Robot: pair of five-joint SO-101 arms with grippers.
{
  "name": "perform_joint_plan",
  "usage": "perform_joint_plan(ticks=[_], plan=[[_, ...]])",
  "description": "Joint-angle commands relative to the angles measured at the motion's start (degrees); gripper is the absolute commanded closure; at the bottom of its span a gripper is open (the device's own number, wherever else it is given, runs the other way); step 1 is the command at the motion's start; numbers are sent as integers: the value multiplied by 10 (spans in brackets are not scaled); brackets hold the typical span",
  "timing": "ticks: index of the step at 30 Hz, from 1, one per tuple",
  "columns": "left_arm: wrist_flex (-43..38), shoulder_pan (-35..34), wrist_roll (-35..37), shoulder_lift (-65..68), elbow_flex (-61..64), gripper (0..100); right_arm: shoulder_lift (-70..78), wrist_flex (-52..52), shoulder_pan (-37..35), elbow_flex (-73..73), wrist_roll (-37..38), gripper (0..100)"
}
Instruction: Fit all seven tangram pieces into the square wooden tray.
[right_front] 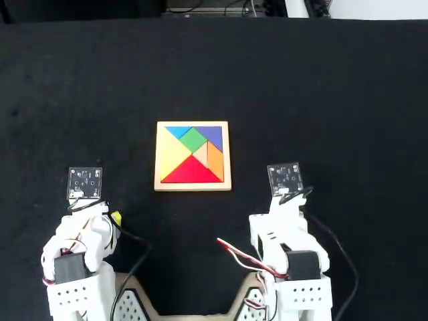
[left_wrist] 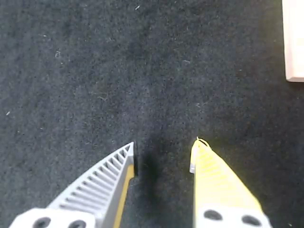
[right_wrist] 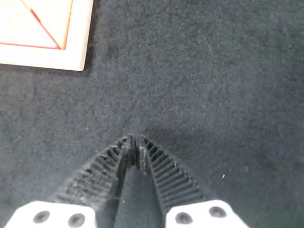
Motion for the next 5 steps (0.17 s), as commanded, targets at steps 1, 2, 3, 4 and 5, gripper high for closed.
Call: perform_joint_plan(ticks=[1, 2, 3, 4, 5], plan=[[4, -6, -4, -5, 11, 805, -24, 4, 8, 1, 4, 987], [4, -6, -4, -5, 11, 805, -24, 4, 8, 1, 4, 987], [4, -6, -4, -5, 11, 805, -24, 4, 8, 1, 4, 987], [4, -6, -4, -5, 11, 805, -24, 4, 8, 1, 4, 987], [4, -6, -4, -5, 11, 805, -24, 4, 8, 1, 4, 987]])
